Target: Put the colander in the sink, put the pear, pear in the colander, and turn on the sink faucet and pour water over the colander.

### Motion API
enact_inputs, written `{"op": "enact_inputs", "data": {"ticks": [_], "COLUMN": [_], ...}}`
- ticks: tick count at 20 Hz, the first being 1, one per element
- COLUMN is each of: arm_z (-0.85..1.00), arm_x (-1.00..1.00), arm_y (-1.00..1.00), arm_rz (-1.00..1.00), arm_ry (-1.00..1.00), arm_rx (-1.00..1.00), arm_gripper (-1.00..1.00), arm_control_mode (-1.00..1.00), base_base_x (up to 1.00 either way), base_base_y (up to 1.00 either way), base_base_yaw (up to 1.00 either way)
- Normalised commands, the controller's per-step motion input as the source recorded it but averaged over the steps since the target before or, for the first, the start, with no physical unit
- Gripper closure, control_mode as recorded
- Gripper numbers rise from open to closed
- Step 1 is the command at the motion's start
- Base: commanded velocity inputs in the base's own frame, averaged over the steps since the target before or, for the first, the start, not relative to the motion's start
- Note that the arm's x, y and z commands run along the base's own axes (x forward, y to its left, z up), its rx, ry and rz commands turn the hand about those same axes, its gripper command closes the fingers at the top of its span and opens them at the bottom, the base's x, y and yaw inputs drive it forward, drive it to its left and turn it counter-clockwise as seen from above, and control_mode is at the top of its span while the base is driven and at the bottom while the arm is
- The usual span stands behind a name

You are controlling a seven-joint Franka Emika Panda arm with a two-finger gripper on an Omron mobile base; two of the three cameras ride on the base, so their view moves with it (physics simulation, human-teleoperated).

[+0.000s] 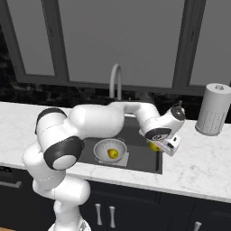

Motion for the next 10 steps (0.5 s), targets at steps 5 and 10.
{"op": "enact_inputs", "data": {"ticks": [5,10], "arm_z": [0.0,-0.01], "arm_x": [0.15,0.27], "arm_y": [0.32,0.65], "arm_rz": [0.0,0.0], "arm_ry": [-0.01,0.0], "arm_rx": [0.15,0.02], "arm_gripper": [1.0,1.0], "arm_control_mode": [-1.0,-1.0], "base_base_x": [0.0,0.0], "base_base_y": [0.0,0.0], "base_base_yaw": [0.0,0.0]}}
